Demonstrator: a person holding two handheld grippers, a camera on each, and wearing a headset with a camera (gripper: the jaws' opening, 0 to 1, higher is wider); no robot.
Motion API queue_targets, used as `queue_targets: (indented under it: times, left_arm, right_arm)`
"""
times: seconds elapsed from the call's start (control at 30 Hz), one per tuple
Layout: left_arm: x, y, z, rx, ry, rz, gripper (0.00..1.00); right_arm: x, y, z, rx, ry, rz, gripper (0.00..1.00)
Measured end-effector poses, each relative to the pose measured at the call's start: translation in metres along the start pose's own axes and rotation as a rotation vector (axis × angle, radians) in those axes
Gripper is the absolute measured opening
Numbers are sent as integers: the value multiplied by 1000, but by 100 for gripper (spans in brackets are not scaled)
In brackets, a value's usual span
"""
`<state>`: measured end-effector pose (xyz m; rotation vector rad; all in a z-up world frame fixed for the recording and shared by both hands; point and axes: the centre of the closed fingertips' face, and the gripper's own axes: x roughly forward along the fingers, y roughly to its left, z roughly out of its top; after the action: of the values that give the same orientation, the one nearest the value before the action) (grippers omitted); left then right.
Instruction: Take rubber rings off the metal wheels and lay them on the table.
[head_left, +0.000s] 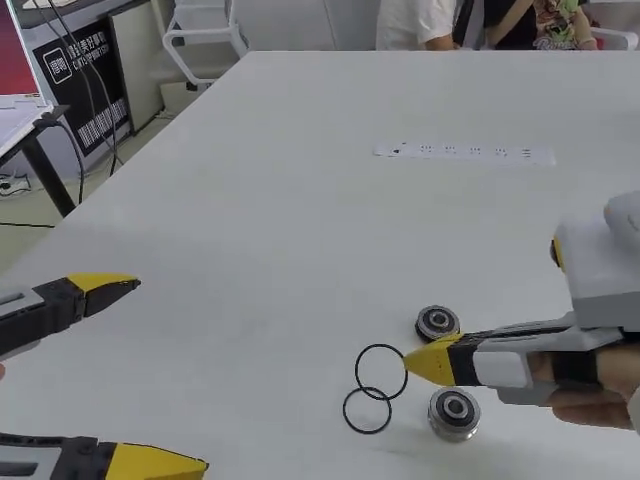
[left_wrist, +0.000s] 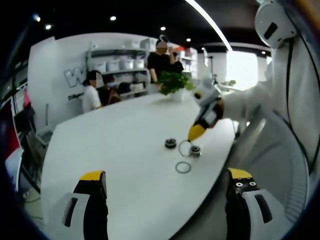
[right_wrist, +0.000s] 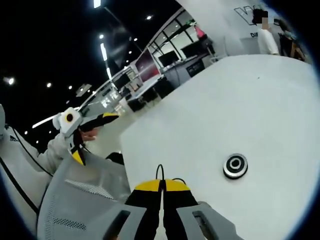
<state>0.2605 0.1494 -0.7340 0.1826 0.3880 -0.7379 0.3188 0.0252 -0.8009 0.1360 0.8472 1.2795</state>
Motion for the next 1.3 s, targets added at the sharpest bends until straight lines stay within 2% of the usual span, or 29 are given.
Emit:
queue_targets:
  times: [0.13, 0.37, 0.5, 1.0, 1.3]
  left_arm:
    - [0, 0, -1, -5, 3, -3, 100]
    - [-2, 3, -3, -8, 8, 4, 100]
    - [-2, 2, -5, -7, 16, 1, 100]
    - [-1, 2, -4, -8, 21, -1, 99]
    - [-2, 1, -4, -5, 21, -1, 99]
  right_arm:
    - [8, -8, -4, 10, 23, -4, 0]
    - [19, -27, -17, 32, 81, -43, 0]
    - [21, -32, -24, 7, 114, -64, 0]
    - [17, -40, -26, -46, 128, -120, 0]
    - [10, -44, -23, -62, 109, -141, 0]
